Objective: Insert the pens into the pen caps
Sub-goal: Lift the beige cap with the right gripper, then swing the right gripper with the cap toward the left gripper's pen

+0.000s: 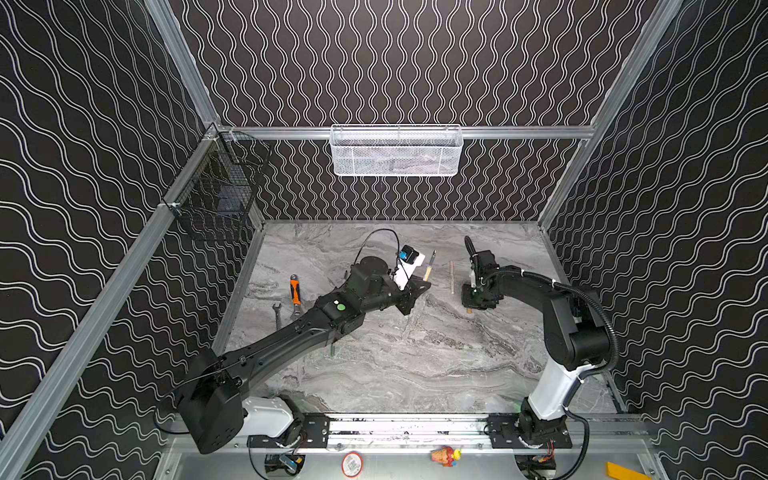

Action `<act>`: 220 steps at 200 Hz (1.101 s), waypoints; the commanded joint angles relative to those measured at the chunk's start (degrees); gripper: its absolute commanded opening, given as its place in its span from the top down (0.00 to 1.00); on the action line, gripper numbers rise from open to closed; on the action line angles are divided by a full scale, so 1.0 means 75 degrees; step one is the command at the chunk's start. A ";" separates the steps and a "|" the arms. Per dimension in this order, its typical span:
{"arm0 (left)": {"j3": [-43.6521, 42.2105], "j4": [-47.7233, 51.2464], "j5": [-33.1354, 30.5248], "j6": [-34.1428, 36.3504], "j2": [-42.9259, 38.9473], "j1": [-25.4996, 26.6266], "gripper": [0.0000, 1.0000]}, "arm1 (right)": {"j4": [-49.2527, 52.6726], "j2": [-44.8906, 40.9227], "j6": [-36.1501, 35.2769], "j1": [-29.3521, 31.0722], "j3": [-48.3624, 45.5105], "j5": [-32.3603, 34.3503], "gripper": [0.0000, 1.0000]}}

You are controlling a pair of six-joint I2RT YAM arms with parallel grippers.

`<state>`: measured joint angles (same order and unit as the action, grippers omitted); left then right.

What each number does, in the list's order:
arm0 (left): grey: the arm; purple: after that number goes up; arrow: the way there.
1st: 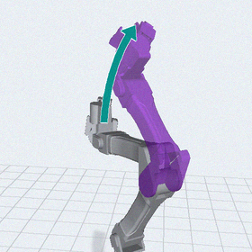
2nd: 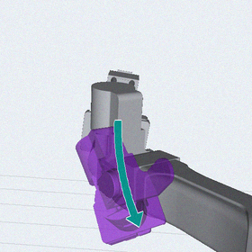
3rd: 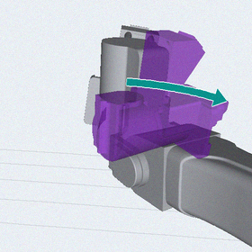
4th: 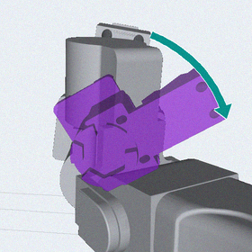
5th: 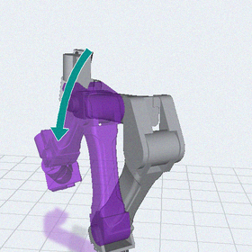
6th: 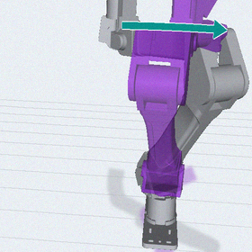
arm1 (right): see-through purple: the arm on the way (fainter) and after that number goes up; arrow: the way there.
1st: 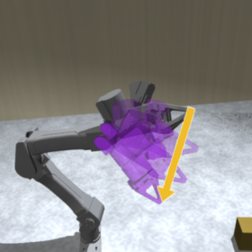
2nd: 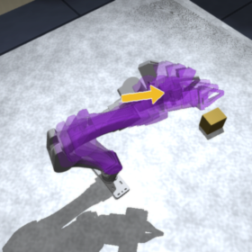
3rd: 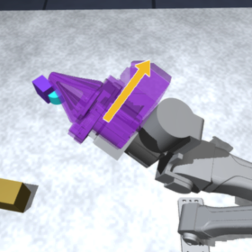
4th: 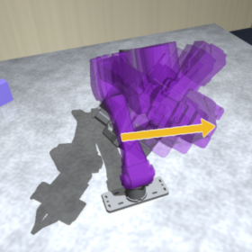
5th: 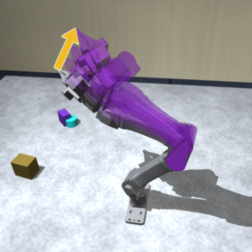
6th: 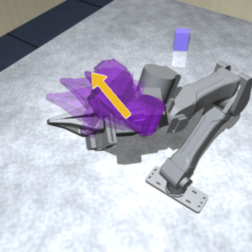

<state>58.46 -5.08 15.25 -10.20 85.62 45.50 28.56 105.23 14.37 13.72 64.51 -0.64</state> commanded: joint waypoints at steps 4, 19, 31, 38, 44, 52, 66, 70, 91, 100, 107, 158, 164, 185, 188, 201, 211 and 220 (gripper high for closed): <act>0.0069 -0.0236 -0.0016 0.0035 -0.0003 0.0013 1.00 | 0.0028 0.0038 0.0129 0.0011 -0.0068 0.0109 0.81; 0.0069 -0.0236 -0.0017 0.0024 0.0009 0.0010 1.00 | 0.0012 -0.0009 0.0159 0.0032 -0.0073 0.0106 0.82; 0.0078 -0.0230 -0.0005 0.0024 0.0019 0.0010 1.00 | 0.0004 -0.0066 0.0181 0.0045 -0.0077 0.0114 0.82; 0.0075 -0.0229 0.0006 0.0026 0.0027 0.0005 1.00 | -0.0019 -0.0106 0.0193 0.0050 -0.0079 0.0117 0.83; 0.0080 -0.0228 0.0012 0.0024 0.0032 0.0013 1.00 | -0.0028 -0.0146 0.0216 0.0049 -0.0084 0.0099 0.83; 0.0073 -0.0236 0.0006 0.0024 0.0033 0.0015 1.00 | -0.0044 -0.0176 0.0228 0.0055 -0.0086 0.0091 0.83; 0.0070 -0.0234 -0.0004 0.0024 0.0021 0.0005 1.00 | -0.0109 -0.0257 0.0260 0.0057 -0.0124 0.0072 0.84; 0.0069 -0.0233 -0.0005 0.0025 0.0021 0.0012 1.00 | -0.0132 -0.0300 0.0279 0.0058 -0.0148 0.0074 0.84; 0.0053 -0.0248 -0.0017 0.0021 0.0024 0.0012 1.00 | -0.0376 -0.0639 0.0348 0.0086 -0.0321 0.0058 0.85; 0.0057 -0.0248 -0.0016 0.0024 0.0021 0.0005 1.00 | -0.0468 -0.0797 0.0369 0.0089 -0.0381 0.0041 0.86; 0.0054 -0.0260 -0.0017 0.0029 0.0021 0.0008 1.00 | -0.0598 -0.0964 0.0397 0.0102 -0.0454 0.0033 0.86; -0.0099 -0.0448 -0.0053 0.0111 -0.0119 0.0011 1.00 | -0.2062 -0.2810 0.0485 0.0350 -0.1241 -0.0232 0.87; -0.0135 -0.0524 -0.0041 0.0123 -0.0145 0.0010 1.00 | -0.2346 -0.3108 0.0472 0.0443 -0.1371 -0.0302 0.87; -0.0315 -0.0799 0.0020 0.0120 -0.0257 0.0012 1.00 | -0.3543 -0.4186 0.0394 0.0916 -0.1917 -0.0297 0.87; -0.0329 -0.0825 0.0024 0.0116 -0.0270 0.0013 1.00 | -0.3713 -0.4338 0.0393 0.0987 -0.1991 -0.0286 0.86; -0.0402 -0.0934 0.0027 0.0118 -0.0324 0.0012 1.00 | -0.4441 -0.4924 0.0418 0.1280 -0.2304 -0.0240 0.86; -0.0475 -0.1043 -0.0013 0.0119 -0.0369 0.0005 1.00 | -0.4967 -0.5313 0.0499 0.1455 -0.2511 -0.0203 0.86; -0.0527 -0.1119 -0.0048 0.0108 -0.0411 0.0006 1.00 | -0.5435 -0.5592 0.0581 0.1628 -0.2668 -0.0198 0.86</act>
<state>55.29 -8.71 15.25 -10.11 83.18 45.50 2.31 67.90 17.17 23.64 46.85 -2.48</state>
